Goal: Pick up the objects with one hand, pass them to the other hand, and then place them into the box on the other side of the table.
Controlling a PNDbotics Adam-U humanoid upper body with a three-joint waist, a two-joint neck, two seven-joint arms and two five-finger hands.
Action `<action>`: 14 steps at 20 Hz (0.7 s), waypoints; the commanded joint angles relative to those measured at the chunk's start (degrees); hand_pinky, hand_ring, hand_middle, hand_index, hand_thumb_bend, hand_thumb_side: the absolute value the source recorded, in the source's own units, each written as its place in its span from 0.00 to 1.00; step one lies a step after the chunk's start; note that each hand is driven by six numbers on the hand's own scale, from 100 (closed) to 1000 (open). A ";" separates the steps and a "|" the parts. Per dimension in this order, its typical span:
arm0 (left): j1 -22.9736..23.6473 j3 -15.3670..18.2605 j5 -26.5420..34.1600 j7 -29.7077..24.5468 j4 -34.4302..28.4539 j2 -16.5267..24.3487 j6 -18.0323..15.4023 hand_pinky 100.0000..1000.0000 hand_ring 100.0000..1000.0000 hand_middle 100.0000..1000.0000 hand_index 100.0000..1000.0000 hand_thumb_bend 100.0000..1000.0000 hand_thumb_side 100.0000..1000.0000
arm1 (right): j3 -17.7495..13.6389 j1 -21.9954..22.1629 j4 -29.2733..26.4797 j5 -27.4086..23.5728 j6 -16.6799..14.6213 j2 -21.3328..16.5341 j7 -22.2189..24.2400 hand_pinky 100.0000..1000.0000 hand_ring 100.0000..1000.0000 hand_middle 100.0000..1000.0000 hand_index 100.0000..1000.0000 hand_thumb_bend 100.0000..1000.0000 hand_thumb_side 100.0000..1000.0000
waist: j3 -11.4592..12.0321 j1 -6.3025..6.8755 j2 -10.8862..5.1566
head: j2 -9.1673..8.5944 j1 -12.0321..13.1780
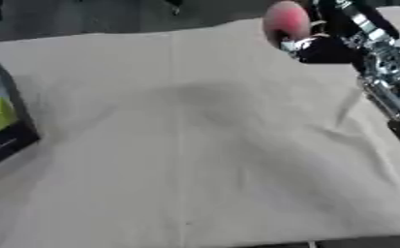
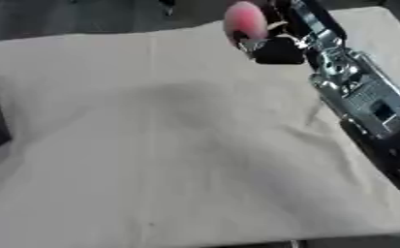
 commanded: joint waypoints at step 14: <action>-6.18 -7.25 -3.76 -14.38 0.80 -3.50 -0.92 0.75 0.72 0.75 0.73 0.84 0.40 | 3.10 -2.56 0.31 2.69 -1.24 1.66 2.66 0.69 0.70 0.38 0.45 0.23 0.00 | 1.35 0.74 -2.06 | 0.46 0.36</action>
